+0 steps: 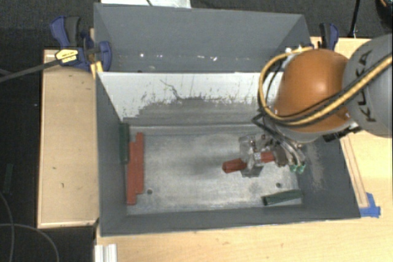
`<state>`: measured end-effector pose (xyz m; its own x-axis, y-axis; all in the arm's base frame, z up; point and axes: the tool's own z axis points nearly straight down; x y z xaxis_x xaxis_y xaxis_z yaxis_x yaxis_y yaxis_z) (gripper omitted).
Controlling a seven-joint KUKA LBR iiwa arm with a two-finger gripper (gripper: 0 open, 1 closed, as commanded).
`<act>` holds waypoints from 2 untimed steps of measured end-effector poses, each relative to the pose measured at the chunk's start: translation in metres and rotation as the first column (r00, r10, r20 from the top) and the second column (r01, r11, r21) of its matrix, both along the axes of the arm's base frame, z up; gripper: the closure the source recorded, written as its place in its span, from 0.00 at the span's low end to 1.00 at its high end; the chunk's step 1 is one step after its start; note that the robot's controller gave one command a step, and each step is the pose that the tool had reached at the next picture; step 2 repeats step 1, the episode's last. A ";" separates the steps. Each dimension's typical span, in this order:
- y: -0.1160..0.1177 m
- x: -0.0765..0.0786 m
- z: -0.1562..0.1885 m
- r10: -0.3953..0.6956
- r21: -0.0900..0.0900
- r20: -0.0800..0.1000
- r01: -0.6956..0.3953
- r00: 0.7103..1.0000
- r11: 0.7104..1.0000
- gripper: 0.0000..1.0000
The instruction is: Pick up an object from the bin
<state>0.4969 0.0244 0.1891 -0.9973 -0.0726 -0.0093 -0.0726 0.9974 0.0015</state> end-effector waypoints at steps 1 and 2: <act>0.012 0.009 0.069 -0.004 -0.001 0.002 0.004 1.000 1.000 1.00; 0.012 0.009 0.069 -0.004 -0.001 0.002 0.004 1.000 1.000 1.00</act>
Offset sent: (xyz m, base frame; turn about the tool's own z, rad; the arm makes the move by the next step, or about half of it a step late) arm 0.0062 0.0111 0.0646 0.0067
